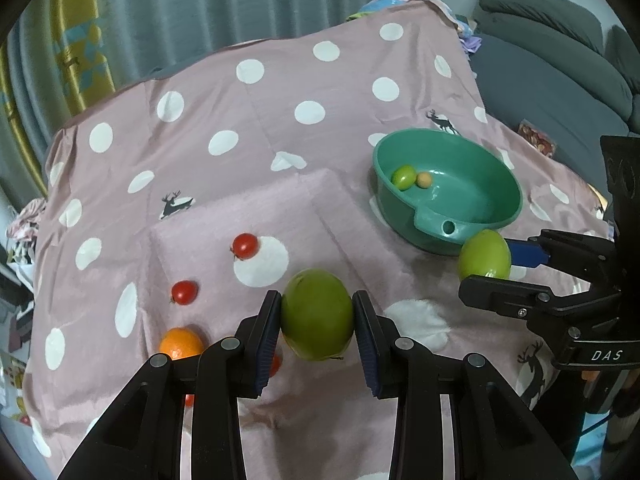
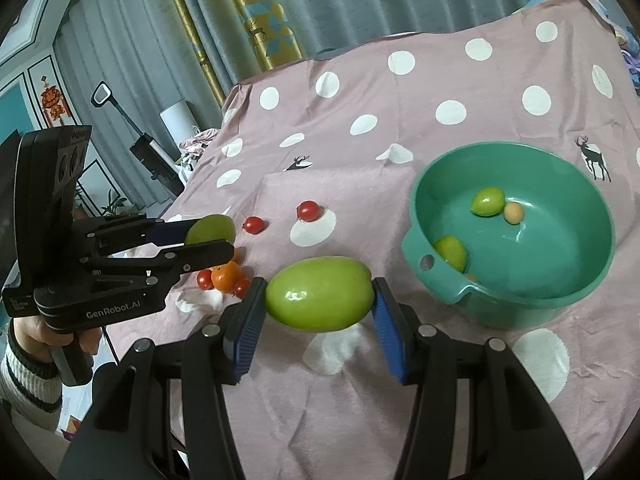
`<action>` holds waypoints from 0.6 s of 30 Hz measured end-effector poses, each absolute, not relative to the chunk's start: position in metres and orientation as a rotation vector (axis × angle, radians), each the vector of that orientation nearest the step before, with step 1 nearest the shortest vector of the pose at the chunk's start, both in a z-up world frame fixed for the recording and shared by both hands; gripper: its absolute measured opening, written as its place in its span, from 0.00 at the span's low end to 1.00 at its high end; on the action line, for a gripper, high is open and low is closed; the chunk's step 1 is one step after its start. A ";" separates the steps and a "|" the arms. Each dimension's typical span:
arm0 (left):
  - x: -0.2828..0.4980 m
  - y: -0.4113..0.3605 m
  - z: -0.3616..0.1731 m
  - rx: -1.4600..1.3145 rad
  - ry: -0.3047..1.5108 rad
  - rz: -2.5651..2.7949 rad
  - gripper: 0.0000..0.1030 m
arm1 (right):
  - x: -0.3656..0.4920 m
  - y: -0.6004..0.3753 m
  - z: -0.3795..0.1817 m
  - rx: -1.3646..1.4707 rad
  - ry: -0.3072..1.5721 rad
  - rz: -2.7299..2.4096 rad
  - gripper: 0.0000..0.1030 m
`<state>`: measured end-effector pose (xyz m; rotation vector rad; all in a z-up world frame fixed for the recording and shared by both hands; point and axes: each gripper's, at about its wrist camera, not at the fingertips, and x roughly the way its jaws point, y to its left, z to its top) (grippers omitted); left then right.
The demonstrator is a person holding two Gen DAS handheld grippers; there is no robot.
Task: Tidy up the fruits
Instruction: 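Carry the green fruits in both tools over the green basin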
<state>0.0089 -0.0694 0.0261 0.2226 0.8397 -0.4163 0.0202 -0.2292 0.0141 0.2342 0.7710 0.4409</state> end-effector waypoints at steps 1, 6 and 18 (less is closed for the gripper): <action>0.010 -0.071 0.026 0.224 0.839 -0.418 0.35 | 0.020 -0.231 0.014 0.236 0.769 0.439 0.51; 0.012 -0.077 0.026 0.237 0.836 -0.426 0.35 | 0.021 -0.238 0.016 0.241 0.758 0.429 0.51; 0.023 -0.097 0.027 0.263 0.832 -0.453 0.35 | 0.026 -0.255 0.015 0.256 0.743 0.400 0.51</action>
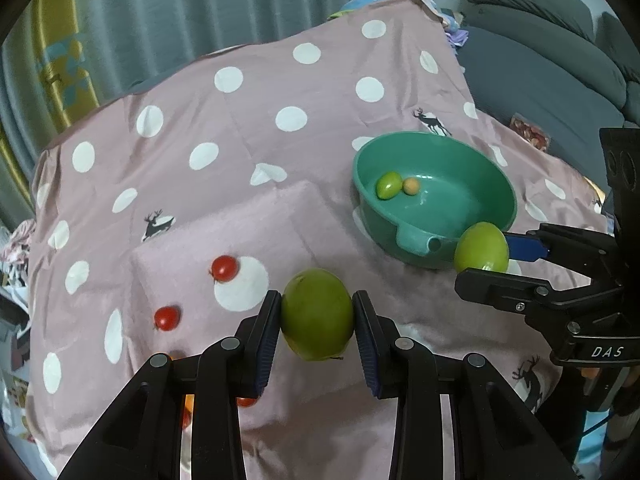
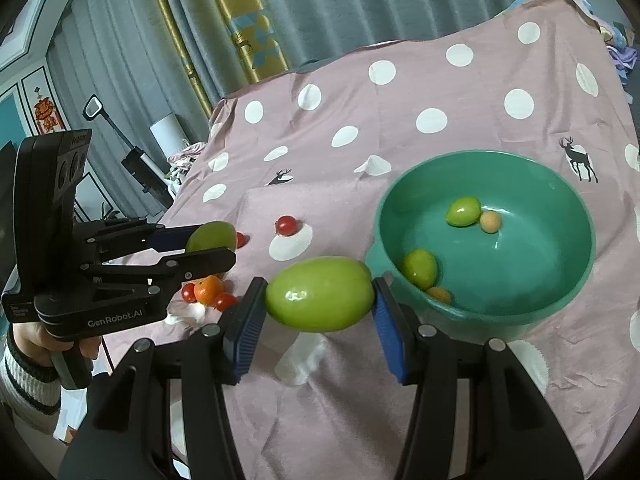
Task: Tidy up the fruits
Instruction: 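Carry the green fruits in both tools over the green basin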
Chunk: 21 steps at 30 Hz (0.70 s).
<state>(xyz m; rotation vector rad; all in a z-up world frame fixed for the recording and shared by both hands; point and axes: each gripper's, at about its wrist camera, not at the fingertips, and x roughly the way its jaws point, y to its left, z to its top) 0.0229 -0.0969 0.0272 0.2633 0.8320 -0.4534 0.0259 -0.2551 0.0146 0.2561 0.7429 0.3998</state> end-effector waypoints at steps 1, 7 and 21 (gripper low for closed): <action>0.024 -0.099 0.027 0.267 0.832 -0.457 0.35 | 0.027 -0.256 0.014 0.258 0.742 0.398 0.51; 0.032 -0.112 0.026 0.283 0.828 -0.473 0.35 | 0.030 -0.268 0.011 0.269 0.738 0.377 0.51; 0.053 -0.144 0.024 0.296 0.813 -0.515 0.35 | 0.042 -0.298 0.006 0.288 0.722 0.316 0.51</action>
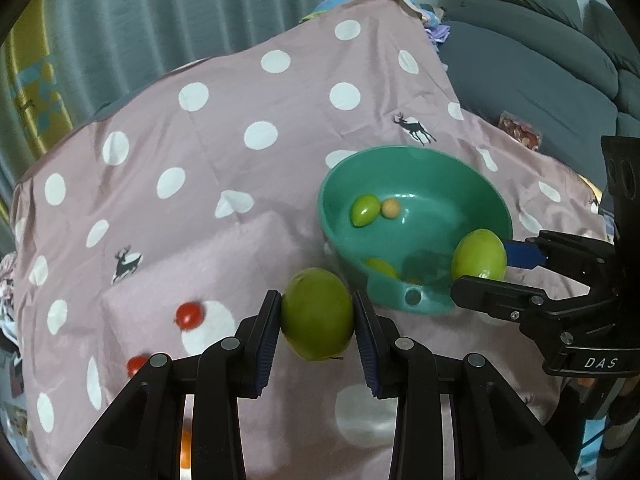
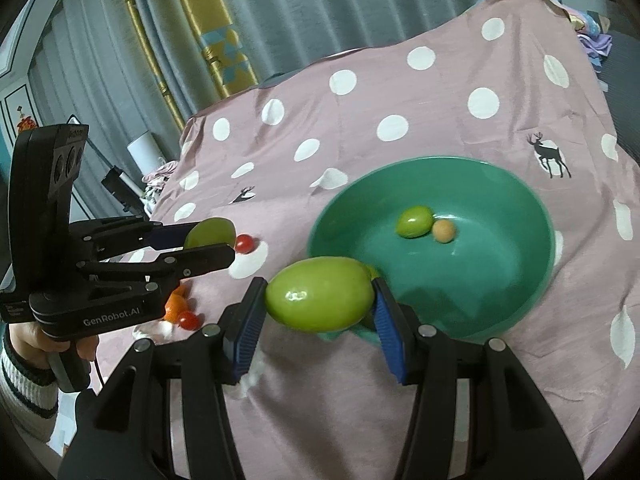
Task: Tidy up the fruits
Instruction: 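Carry the green fruits in both tools over the green basin, then open both tools to drop the green fruits into the basin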
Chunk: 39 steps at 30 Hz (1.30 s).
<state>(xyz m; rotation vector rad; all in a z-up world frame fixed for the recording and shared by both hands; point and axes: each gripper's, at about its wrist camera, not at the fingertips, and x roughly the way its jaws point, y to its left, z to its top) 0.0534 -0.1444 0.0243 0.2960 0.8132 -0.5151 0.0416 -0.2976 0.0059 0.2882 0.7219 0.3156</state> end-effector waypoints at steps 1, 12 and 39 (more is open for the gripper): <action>0.056 -0.147 0.024 0.296 0.814 -0.521 0.35 | 0.043 -0.300 0.005 0.292 0.721 0.312 0.51; 0.079 -0.177 0.010 0.298 0.825 -0.578 0.35 | 0.052 -0.320 -0.006 0.312 0.730 0.266 0.51; 0.093 -0.216 -0.004 0.364 0.823 -0.633 0.35 | 0.058 -0.330 -0.016 0.258 0.770 0.177 0.53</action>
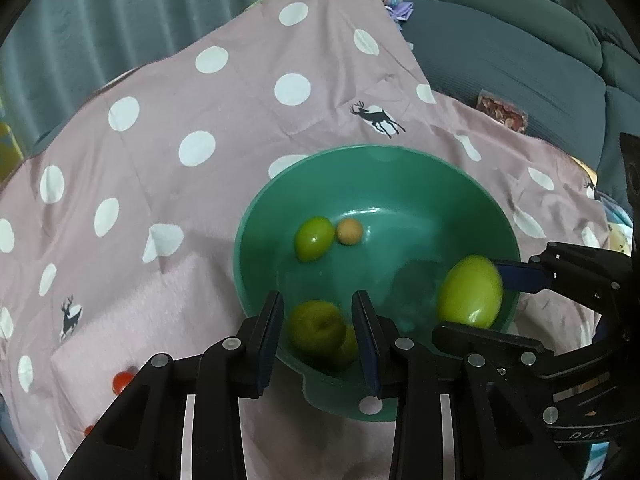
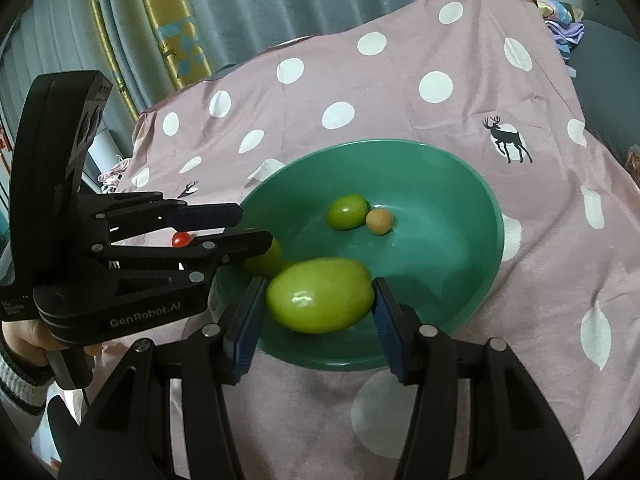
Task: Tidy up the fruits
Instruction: 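Open both tools to drop the green fruits into the basin, then withdraw both open tools toward the oranges and tomatoes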
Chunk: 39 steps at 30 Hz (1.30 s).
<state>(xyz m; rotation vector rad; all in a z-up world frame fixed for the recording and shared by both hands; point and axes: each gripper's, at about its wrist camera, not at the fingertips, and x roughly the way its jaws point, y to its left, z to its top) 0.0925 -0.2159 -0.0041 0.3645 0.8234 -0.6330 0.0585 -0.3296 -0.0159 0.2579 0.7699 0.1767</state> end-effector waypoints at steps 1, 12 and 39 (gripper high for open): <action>0.091 -0.216 -0.003 0.363 0.818 -0.634 0.35 | 0.059 -0.330 -0.016 0.262 0.767 0.173 0.53; 0.072 -0.196 0.013 0.359 0.797 -0.598 0.55 | 0.042 -0.327 0.000 0.286 0.735 0.168 0.56; 0.001 -0.053 0.026 0.212 0.809 -0.377 0.71 | 0.001 -0.235 0.038 0.201 0.743 0.327 0.74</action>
